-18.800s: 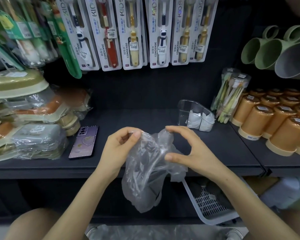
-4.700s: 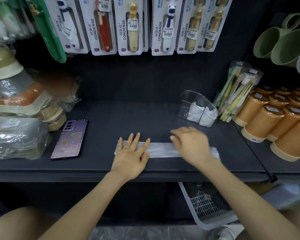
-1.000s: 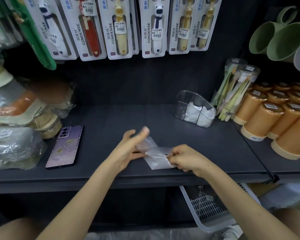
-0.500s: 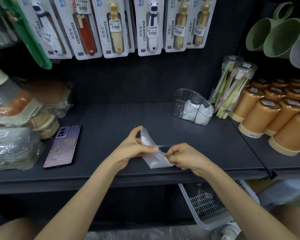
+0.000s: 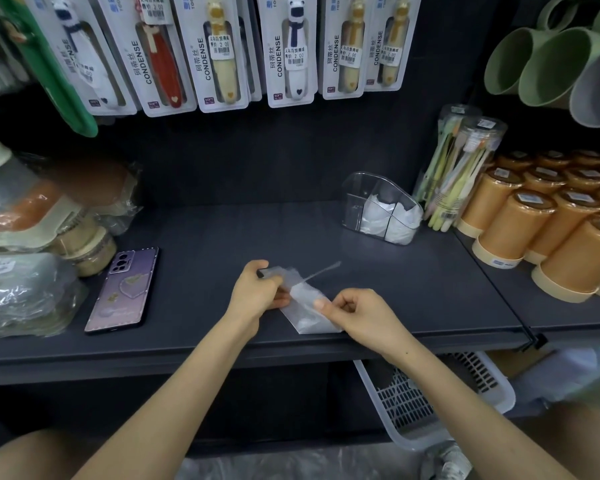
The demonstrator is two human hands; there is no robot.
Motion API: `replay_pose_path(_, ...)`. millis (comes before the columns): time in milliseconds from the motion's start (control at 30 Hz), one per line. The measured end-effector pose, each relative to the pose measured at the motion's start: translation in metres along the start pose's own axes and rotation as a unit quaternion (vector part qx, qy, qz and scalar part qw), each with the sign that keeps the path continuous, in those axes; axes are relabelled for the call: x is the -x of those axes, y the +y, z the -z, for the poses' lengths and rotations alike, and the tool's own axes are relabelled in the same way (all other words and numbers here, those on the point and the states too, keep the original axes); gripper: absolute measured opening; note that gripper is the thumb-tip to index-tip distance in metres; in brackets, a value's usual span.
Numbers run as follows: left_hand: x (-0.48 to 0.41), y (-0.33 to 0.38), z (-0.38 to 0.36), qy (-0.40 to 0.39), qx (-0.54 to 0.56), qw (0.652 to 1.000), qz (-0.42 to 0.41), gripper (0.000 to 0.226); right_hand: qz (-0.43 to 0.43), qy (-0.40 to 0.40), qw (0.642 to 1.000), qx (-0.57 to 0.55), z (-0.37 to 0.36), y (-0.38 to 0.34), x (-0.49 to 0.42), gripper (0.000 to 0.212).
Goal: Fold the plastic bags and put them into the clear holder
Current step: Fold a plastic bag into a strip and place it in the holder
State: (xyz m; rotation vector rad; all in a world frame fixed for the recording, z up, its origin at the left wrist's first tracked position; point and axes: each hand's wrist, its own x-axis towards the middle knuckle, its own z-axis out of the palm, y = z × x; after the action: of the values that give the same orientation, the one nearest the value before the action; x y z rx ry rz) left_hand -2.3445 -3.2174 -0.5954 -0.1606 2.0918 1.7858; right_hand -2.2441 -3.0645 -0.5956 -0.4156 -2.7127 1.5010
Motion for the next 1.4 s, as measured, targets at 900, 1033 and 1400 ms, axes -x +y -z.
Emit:
replay_pose_path(900,0.005,0.004,0.011,-0.072,-0.082,0.993,-0.034,0.061,-0.012,0.018,0.989,0.143,-0.012,-0.008,0.009,0.04)
replay_pose_path(1033,0.003,0.009,0.012,-0.072,-0.005,0.997,0.021,0.04,-0.012,0.031,0.983,0.182,-0.015,-0.011,0.009,0.039)
replay_pose_path(1400,-0.015,0.009,0.013,-0.031,-0.215,0.963,-0.16,0.047,0.002,0.033,0.974,0.222,-0.015,-0.006,0.011,0.04)
